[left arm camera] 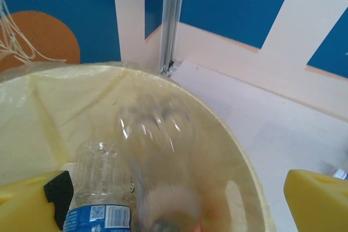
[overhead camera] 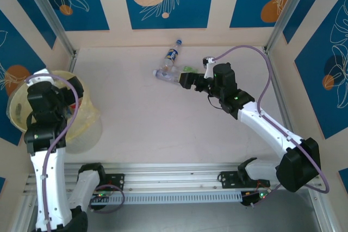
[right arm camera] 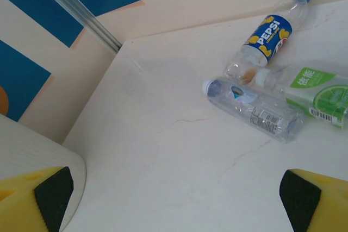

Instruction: Put the plastic bottles in the bin

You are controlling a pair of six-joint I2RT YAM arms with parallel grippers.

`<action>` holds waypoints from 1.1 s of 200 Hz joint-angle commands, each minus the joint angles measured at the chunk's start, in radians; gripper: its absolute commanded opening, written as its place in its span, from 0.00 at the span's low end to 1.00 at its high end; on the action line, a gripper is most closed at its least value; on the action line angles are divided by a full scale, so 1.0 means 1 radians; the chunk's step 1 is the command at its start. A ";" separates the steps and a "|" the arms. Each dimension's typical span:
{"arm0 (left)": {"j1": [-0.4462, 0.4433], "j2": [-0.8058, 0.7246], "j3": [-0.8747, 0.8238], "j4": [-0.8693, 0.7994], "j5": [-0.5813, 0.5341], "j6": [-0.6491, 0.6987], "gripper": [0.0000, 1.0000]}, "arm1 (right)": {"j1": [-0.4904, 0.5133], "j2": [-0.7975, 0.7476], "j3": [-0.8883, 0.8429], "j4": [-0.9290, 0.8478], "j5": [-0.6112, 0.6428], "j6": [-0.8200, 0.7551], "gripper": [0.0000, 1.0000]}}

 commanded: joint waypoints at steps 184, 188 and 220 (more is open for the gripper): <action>0.147 0.397 0.126 0.235 0.407 -0.184 1.00 | -0.011 -0.003 0.014 -0.051 0.024 0.010 1.00; 0.155 0.394 0.105 0.242 0.409 -0.194 1.00 | -0.011 -0.003 0.013 -0.052 0.024 0.010 0.99; 0.233 0.371 0.014 0.228 0.400 -0.244 1.00 | -0.014 -0.002 0.009 -0.050 0.022 0.013 1.00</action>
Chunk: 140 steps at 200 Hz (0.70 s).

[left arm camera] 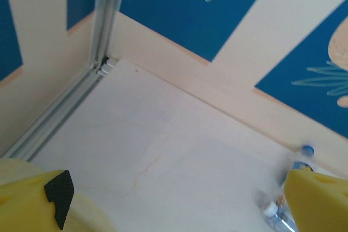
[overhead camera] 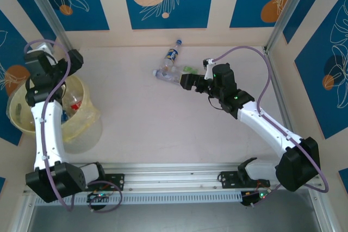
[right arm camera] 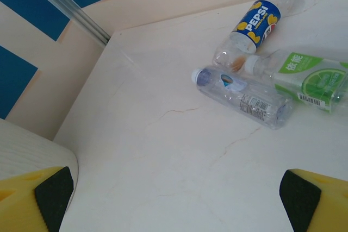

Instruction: Put the plastic bottles in the bin

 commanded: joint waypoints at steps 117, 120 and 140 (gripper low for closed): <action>0.076 -0.032 0.053 -0.073 0.276 -0.122 1.00 | -0.025 -0.022 -0.010 -0.039 0.052 0.019 1.00; 0.071 -0.039 0.053 -0.074 0.280 -0.126 1.00 | -0.029 -0.021 -0.011 -0.039 0.052 0.021 1.00; 0.015 -0.075 0.053 -0.079 0.270 -0.128 1.00 | -0.048 -0.015 -0.012 -0.043 0.049 0.019 1.00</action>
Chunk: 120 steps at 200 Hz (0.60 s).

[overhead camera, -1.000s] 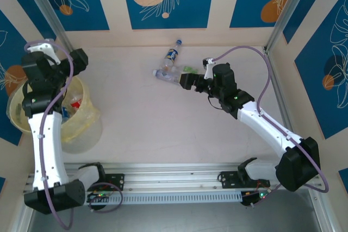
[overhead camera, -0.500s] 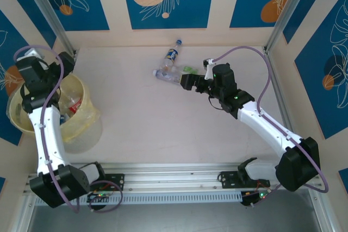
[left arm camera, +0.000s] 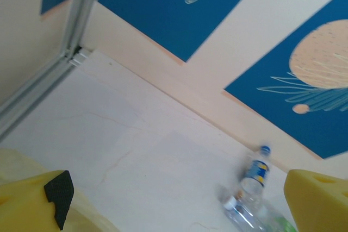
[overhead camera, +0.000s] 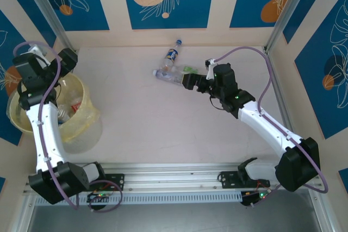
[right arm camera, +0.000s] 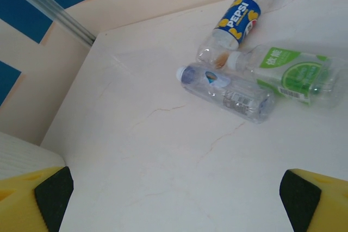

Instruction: Put the plastic bottles in the bin

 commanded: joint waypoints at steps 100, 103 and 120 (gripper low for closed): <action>-0.613 0.002 0.078 -0.049 -0.178 0.046 1.00 | -0.114 0.116 0.043 -0.094 0.036 -0.245 1.00; -0.625 0.008 0.077 -0.049 -0.180 0.046 1.00 | -0.116 0.128 0.053 -0.100 0.031 -0.270 0.99; -0.694 0.040 0.073 -0.040 -0.195 0.051 1.00 | -0.124 0.213 0.120 -0.157 0.010 -0.390 1.00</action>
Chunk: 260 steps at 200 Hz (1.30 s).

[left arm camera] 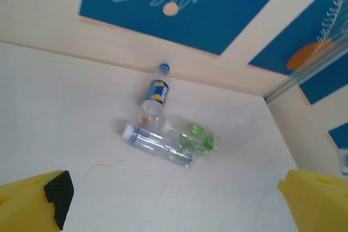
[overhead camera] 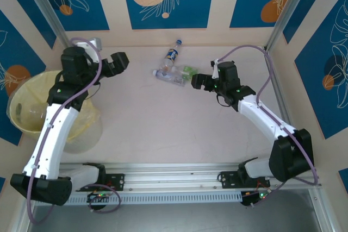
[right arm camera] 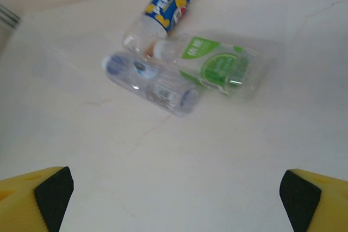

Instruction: Put the plastic bottles in the bin

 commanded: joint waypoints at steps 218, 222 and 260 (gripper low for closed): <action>-0.179 0.091 -0.192 0.128 -0.039 0.000 1.00 | -0.159 1.112 1.276 -0.747 -0.370 -1.139 0.89; -0.178 0.091 -0.191 0.127 -0.039 0.001 1.00 | -0.158 1.115 1.277 -0.752 -0.368 -1.146 0.89; -0.178 0.092 -0.201 0.125 -0.039 0.002 1.00 | -0.145 1.112 1.239 -0.743 -0.348 -1.180 0.88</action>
